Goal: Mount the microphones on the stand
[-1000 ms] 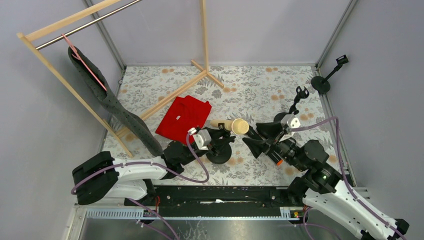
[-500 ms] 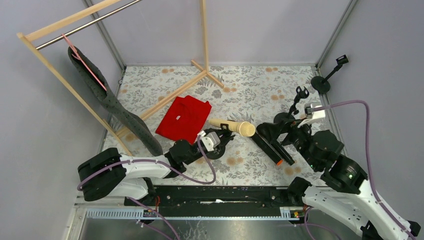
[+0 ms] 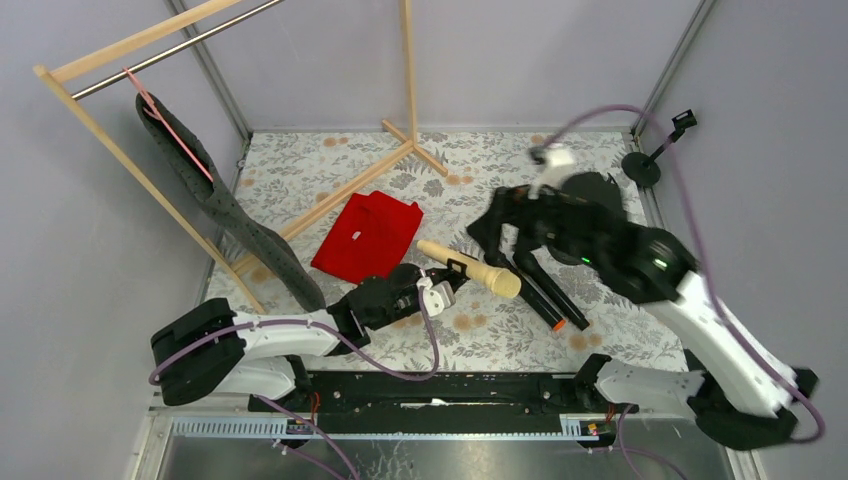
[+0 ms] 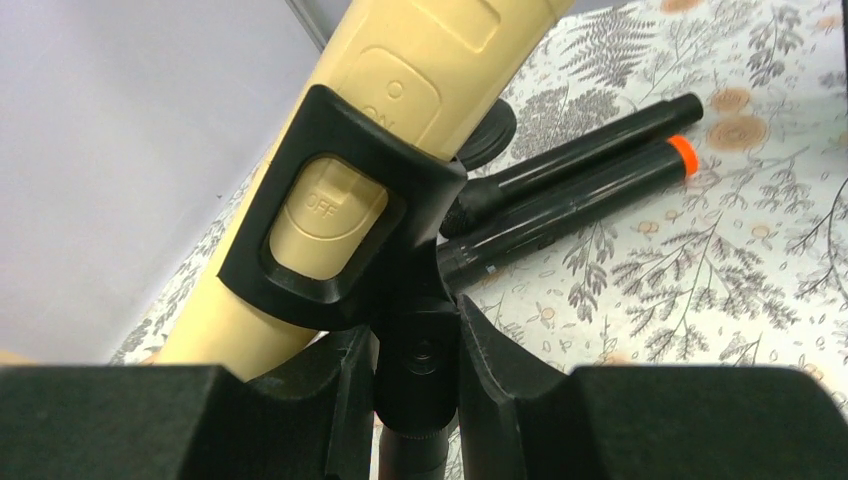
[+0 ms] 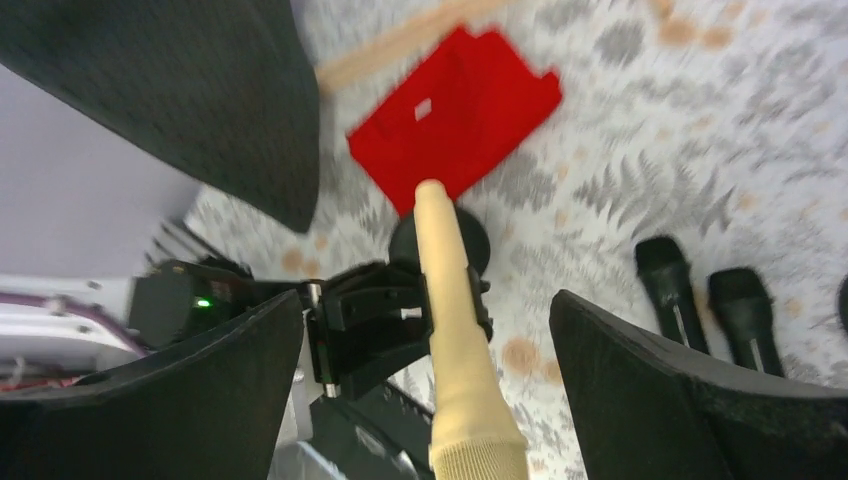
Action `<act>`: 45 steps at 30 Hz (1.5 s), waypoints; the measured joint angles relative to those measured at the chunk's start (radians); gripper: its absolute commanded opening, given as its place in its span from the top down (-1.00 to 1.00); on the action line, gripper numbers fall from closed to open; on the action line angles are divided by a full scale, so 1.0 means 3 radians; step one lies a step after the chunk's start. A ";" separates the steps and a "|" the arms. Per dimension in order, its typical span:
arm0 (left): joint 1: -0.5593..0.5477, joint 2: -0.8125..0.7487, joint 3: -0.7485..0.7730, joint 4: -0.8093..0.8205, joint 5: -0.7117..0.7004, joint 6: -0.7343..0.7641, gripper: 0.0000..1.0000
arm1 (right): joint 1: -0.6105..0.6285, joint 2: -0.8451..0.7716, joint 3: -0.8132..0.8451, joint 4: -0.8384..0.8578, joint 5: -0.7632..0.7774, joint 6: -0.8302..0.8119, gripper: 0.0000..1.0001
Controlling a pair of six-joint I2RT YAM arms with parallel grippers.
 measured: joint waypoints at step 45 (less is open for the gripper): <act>-0.0037 -0.0041 0.0071 -0.0130 -0.0338 -0.0543 1.00 | -0.0003 0.0649 -0.1012 0.0534 -0.0918 -0.0210 1.00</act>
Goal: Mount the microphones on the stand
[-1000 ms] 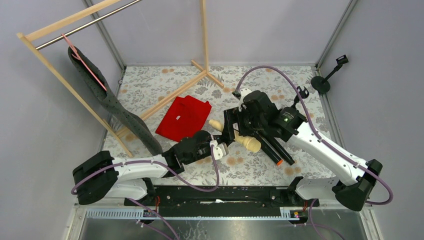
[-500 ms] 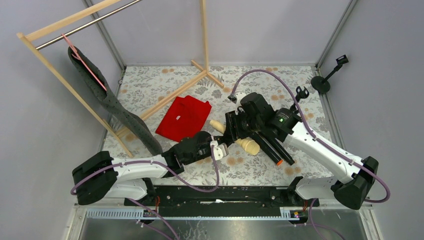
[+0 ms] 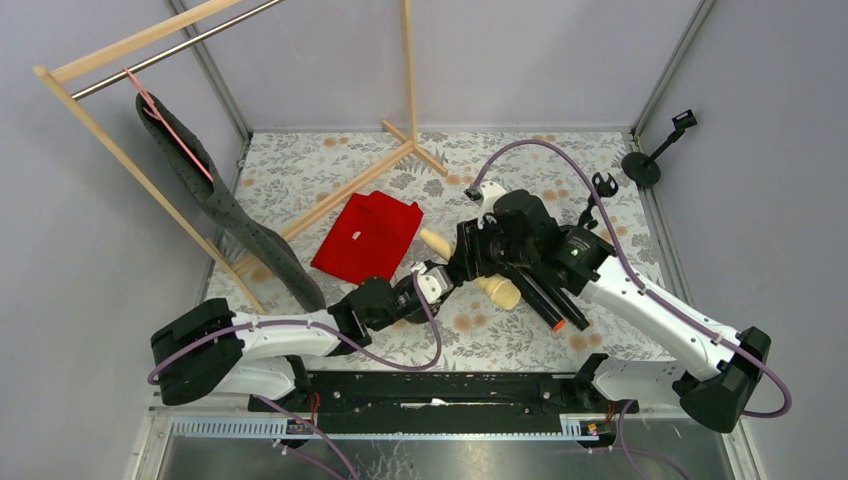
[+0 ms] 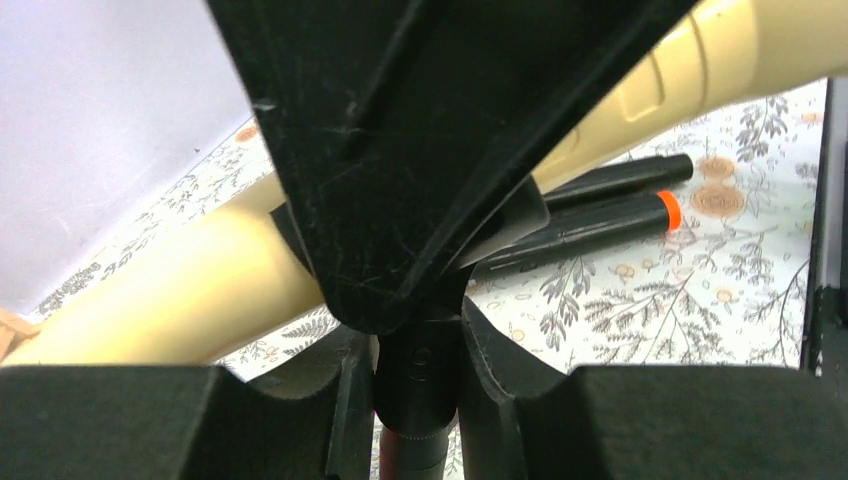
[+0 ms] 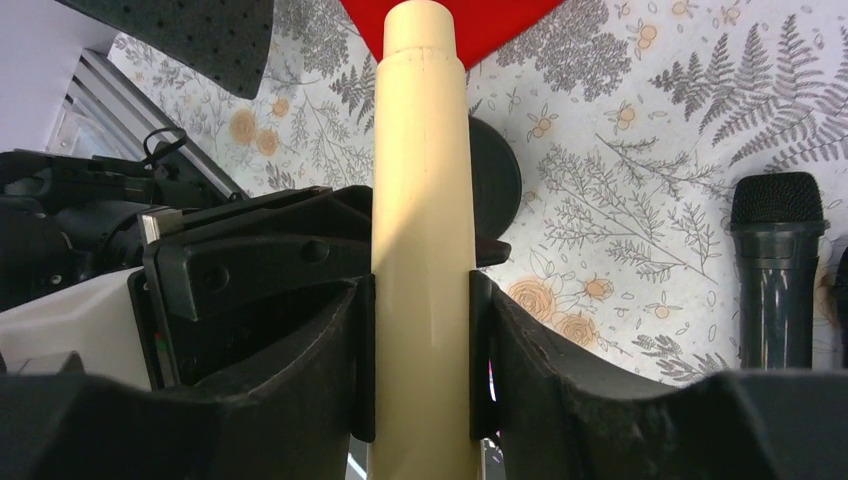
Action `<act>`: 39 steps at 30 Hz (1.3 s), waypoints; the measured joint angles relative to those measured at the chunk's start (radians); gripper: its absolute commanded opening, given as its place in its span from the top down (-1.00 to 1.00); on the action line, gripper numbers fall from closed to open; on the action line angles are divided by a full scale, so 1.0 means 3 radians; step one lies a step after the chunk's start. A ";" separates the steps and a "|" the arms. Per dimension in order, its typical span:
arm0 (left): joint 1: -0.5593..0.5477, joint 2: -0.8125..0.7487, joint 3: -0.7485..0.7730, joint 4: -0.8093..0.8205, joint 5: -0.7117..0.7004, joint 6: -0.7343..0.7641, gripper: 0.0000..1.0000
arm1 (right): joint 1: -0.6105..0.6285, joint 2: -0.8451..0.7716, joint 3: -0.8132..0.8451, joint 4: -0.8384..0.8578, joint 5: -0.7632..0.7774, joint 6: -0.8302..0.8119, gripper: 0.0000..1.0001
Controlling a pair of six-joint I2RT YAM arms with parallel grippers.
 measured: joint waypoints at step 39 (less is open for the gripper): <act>0.0013 -0.1069 -0.0443 0.0079 -0.0708 -0.0950 -0.97 | 0.0000 0.1246 0.1616 -0.0879 0.0875 -0.0395 1.00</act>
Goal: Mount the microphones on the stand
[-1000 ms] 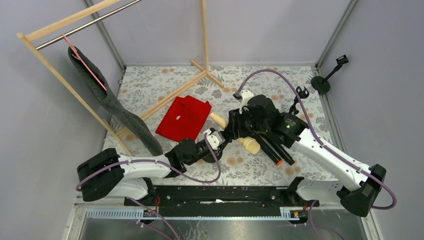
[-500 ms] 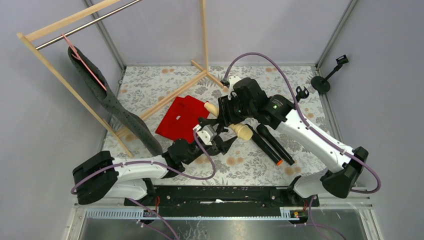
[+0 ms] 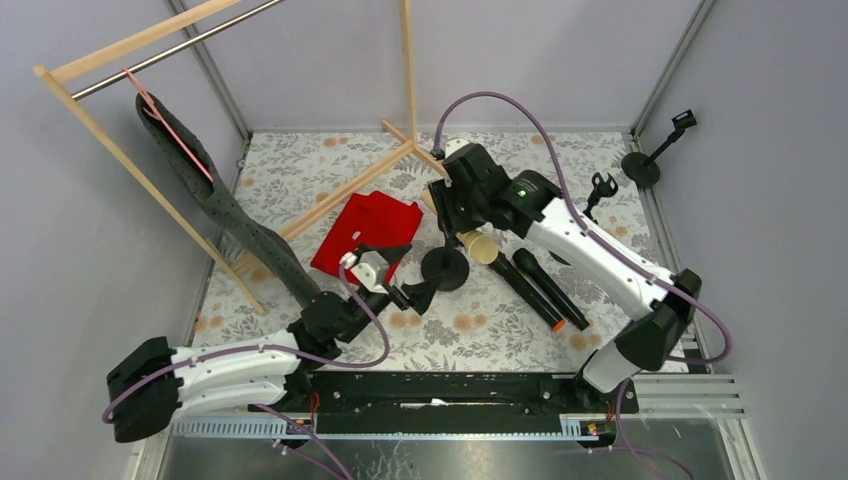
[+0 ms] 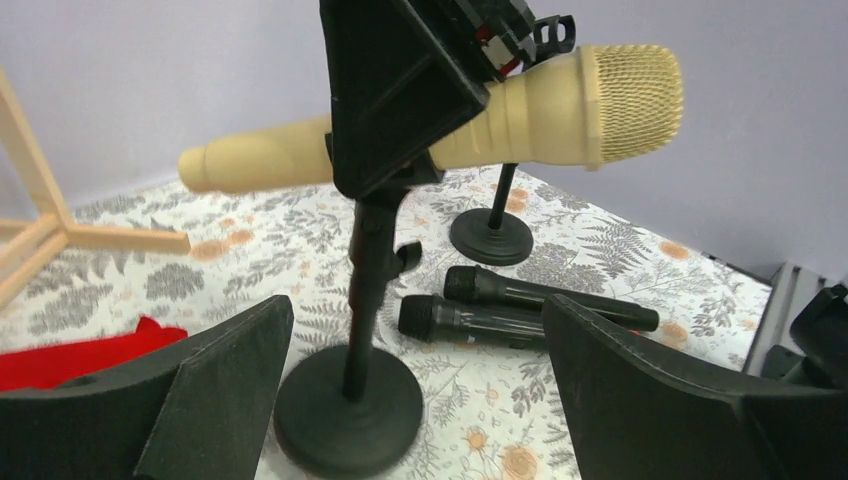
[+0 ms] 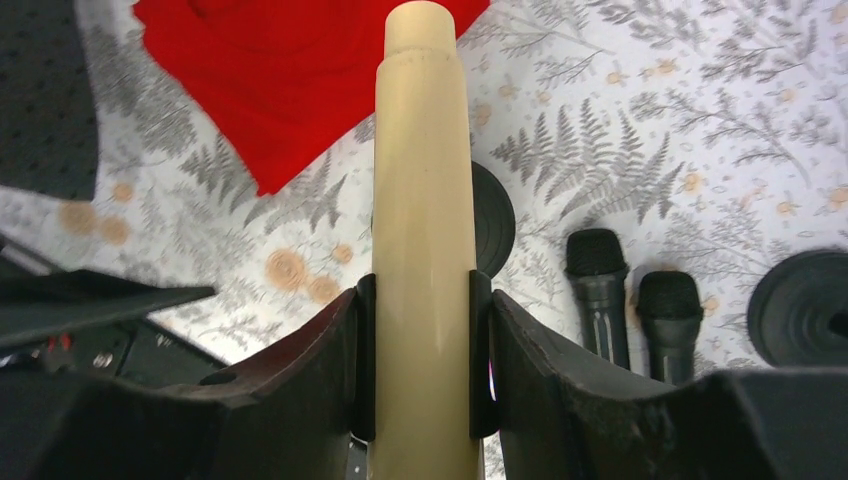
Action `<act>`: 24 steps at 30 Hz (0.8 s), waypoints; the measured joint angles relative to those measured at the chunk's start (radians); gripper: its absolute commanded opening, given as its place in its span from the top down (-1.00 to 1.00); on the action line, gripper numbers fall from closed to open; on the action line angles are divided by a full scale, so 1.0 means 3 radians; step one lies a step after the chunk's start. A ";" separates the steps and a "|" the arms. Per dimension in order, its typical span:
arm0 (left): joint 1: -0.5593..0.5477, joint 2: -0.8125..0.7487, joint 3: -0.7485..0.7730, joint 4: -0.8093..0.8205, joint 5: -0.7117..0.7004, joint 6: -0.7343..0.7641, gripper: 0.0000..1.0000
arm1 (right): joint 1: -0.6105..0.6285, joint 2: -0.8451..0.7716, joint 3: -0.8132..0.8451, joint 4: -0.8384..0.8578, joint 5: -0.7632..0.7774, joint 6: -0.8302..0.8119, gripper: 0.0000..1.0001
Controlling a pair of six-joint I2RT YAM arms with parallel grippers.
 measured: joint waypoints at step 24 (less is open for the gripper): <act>0.0001 -0.0650 0.0058 -0.1966 -0.0179 -0.1385 -0.97 | -0.0772 0.1719 0.1872 -0.0280 0.0200 -0.0256 0.77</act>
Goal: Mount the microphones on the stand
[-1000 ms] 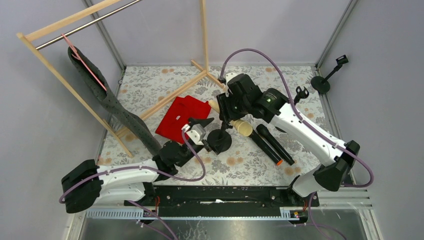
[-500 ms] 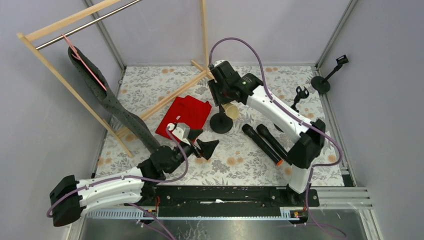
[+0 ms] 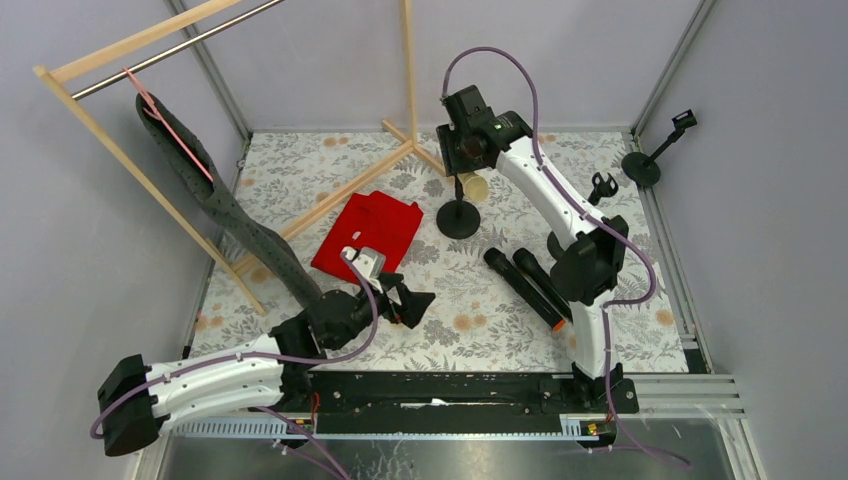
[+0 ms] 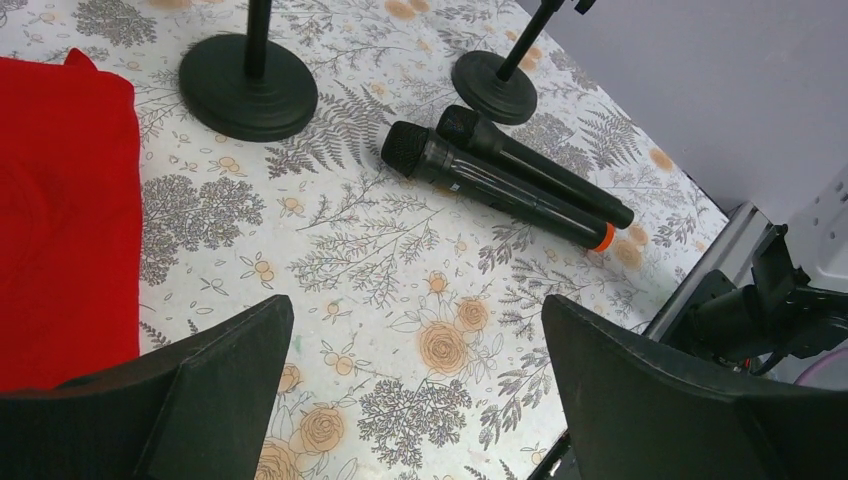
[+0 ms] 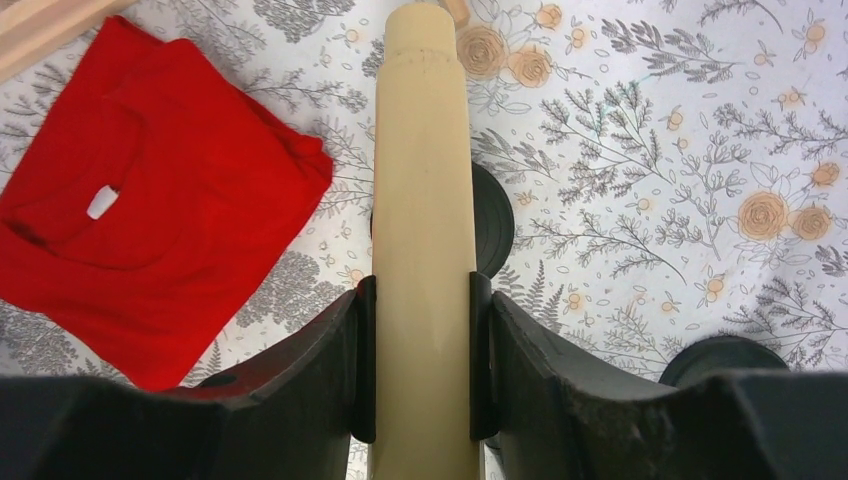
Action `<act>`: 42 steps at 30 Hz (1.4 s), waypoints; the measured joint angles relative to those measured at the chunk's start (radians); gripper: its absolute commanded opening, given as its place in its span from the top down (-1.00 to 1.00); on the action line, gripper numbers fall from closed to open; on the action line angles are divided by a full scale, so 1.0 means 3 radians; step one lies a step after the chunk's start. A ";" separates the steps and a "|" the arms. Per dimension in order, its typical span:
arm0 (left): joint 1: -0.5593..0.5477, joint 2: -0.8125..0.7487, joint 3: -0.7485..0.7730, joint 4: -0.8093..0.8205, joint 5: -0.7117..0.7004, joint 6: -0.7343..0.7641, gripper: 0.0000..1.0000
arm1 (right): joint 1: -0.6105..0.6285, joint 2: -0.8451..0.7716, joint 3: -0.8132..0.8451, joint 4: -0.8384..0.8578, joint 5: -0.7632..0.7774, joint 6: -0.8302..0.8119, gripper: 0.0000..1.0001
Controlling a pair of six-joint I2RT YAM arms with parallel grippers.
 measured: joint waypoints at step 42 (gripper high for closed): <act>0.0009 0.0281 0.0188 -0.0399 -0.0482 0.0076 -0.97 | -0.0381 -0.2895 -0.1921 0.0472 0.1090 -0.0018 -0.90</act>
